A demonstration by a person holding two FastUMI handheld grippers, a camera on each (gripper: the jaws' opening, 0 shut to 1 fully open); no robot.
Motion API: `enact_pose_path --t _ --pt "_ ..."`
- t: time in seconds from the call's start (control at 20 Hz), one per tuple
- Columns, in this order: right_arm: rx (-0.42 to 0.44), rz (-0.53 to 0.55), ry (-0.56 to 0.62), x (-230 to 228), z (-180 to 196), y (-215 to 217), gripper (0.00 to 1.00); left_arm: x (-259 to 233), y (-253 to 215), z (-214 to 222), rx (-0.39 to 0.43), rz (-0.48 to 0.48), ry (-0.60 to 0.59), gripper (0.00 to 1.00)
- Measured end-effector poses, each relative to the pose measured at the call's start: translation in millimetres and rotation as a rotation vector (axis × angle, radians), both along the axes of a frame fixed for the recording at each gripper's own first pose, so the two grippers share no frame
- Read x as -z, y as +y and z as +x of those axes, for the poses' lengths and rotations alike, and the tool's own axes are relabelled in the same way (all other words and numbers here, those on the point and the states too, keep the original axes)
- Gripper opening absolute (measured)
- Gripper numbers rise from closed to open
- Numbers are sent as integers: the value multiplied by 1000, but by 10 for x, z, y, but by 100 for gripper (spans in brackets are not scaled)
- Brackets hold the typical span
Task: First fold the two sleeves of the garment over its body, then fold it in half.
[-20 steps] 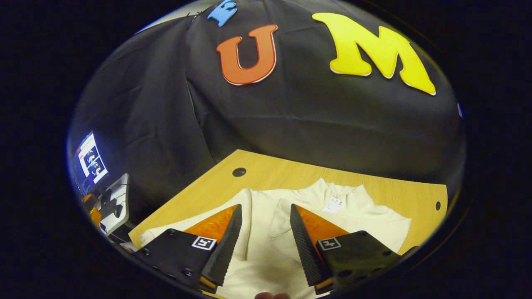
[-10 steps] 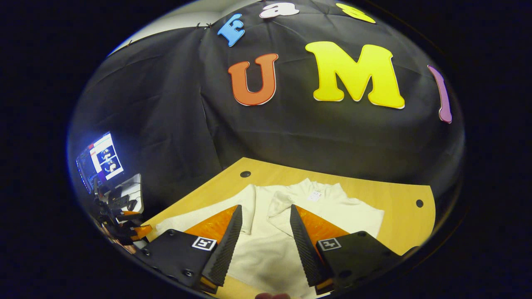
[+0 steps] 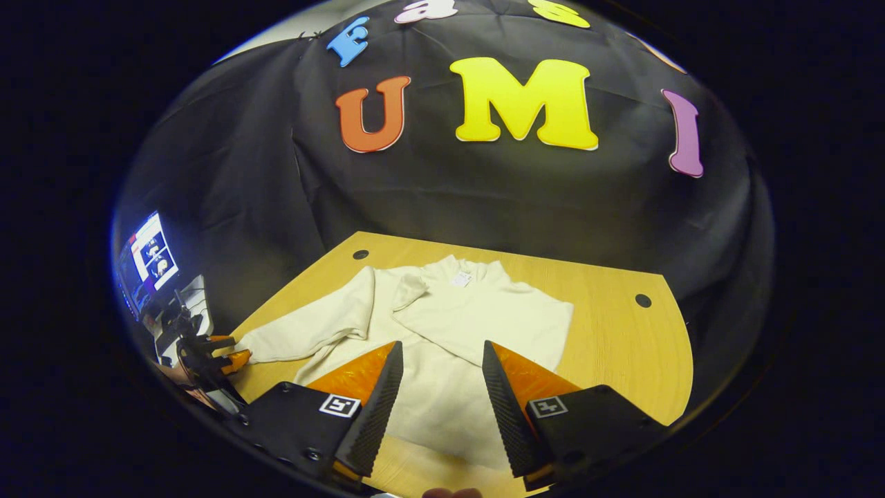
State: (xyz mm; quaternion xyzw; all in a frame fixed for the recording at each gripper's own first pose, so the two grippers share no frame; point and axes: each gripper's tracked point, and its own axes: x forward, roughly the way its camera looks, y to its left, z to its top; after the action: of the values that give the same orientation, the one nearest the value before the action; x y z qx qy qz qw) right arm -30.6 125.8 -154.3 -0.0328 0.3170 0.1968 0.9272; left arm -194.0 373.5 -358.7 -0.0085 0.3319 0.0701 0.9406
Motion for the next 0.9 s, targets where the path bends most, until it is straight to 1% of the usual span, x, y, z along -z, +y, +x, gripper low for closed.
enact_pose_path --t 0.05,0.2,0.25,0.3,0.35,0.4,0.45,0.5,0.6,0.65,0.75,0.9 --pt "5 3 4 11 -26 25 74 7 -11 -14 -17 -27 7 100" --pt "1 11 9 -3 -79 83 73 -25 -60 22 -15 -31 24 96" --pt "-3 9 8 -31 -116 83 73 -24 -74 23 -11 -32 22 83" --pt "-8 4 5 -49 -126 84 73 -14 -96 42 -4 -33 23 76" --pt "-13 -3 2 -56 -137 71 73 -25 -141 58 5 -36 25 60" --pt "-16 -8 -2 -71 -137 62 73 -28 -151 68 3 -31 34 48" --pt "-18 -10 -3 -83 -138 47 73 -18 -146 68 2 -24 44 23" --pt "-15 -12 -2 -92 -139 29 73 -37 -156 93 3 -24 48 21" --pt "-4 -1 2 -124 -114 -6 74 -60 -147 89 -10 -46 52 14" --pt "1 3 2 -135 -123 -32 74 -73 -155 107 -20 -61 54 8" --pt "4 5 0 -154 -124 -81 73 -205 -179 157 -30 -79 30 5" --pt "6 18 -1 -206 -109 -144 73 -499 -264 293 -17 -93 -12 5"
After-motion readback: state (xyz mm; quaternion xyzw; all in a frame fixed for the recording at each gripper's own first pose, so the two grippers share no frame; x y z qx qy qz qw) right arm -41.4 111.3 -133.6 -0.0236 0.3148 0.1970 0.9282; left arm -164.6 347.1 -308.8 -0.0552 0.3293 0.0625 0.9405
